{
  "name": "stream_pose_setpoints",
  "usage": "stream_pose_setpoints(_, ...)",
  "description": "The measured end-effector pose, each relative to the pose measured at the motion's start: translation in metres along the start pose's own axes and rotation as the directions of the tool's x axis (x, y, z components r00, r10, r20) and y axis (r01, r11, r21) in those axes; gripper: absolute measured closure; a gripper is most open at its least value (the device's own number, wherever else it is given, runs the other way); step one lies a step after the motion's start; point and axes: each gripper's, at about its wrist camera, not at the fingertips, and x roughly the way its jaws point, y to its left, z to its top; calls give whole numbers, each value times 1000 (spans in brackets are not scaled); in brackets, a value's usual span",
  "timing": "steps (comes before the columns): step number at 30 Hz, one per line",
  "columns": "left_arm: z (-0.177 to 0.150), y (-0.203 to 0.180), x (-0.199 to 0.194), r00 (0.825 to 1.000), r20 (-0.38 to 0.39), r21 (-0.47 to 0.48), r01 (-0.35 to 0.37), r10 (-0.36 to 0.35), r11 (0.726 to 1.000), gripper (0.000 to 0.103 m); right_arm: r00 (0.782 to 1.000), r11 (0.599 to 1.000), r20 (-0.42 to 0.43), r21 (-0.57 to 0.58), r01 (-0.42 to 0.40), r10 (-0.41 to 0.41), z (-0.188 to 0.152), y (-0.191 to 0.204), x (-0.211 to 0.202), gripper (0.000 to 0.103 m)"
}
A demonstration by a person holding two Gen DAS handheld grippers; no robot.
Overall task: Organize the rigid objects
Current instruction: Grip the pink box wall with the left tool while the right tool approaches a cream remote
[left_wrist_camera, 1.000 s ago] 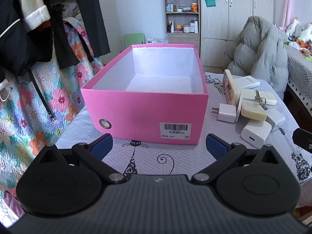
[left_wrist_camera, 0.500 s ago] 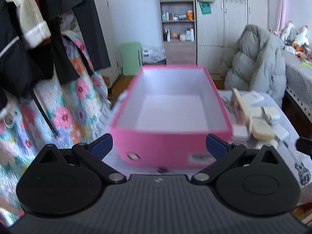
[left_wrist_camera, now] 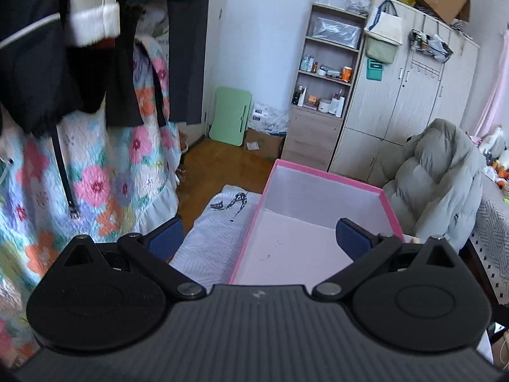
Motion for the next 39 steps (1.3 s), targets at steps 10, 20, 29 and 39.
stream_pose_setpoints(10,-15,16,64,996,-82,-29,-37,34,999,0,995,996,-50,10,83,-83,6,-7,22,0)
stream_pose_setpoints(20,30,-8,101,967,-255,151,37,3,988,1,995,996,-49,6,89,-88,12,-1,45,0)
stream_pose_setpoints(29,45,-18,166,872,-484,153,163,-70,975,18,996,996,-35,-34,84,-85,15,0,52,0)
stream_pose_setpoints(39,30,-23,190,857,-515,243,113,30,963,86,993,996,-98,-75,58,-65,27,-20,83,0)
